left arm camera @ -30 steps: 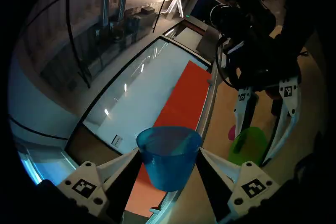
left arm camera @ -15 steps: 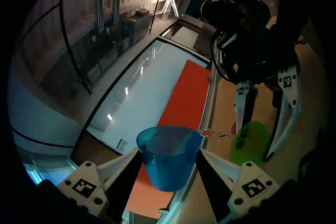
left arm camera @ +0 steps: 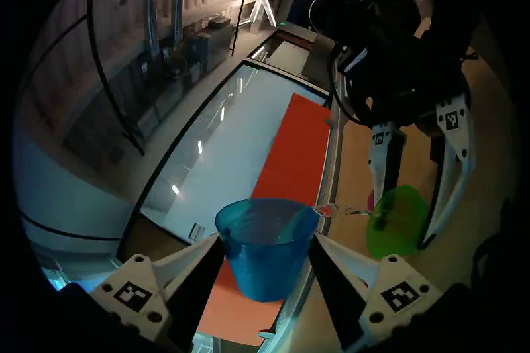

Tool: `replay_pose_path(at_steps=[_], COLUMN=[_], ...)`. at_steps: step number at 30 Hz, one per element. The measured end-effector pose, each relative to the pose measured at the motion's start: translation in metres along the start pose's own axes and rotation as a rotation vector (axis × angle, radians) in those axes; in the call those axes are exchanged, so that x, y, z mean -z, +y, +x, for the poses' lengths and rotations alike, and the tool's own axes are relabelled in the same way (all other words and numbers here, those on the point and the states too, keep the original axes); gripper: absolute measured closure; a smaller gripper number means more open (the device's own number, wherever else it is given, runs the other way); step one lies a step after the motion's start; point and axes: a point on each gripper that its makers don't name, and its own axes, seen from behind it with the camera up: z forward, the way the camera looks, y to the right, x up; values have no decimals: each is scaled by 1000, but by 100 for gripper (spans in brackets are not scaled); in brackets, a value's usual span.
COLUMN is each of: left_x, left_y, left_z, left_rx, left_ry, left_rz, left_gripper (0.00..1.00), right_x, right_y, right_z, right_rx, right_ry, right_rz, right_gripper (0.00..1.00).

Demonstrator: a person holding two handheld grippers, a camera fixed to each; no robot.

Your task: Pour water

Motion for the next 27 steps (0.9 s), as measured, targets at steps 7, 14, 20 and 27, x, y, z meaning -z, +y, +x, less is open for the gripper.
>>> replay_pose_path(at_steps=[7, 14, 20, 27], left_x=[-1, -3, -2, -3], left_y=[-1, -2, -2, -3], left_z=[-1, -1, 0, 2], left_rx=[-17, -41, -67, -96], left_ry=[-3, -8, -7, -7], left_rz=[6, 10, 13, 17], left_gripper=[17, 17, 17, 17], right_x=[1, 0, 1, 2], right_y=[0, 1, 2, 2], right_z=[1, 1, 2, 4], right_rx=[1, 2, 4, 2], right_ry=[2, 6, 9, 14], right_rz=[-1, -3, -5, -9], right_gripper=[10, 10, 10, 10])
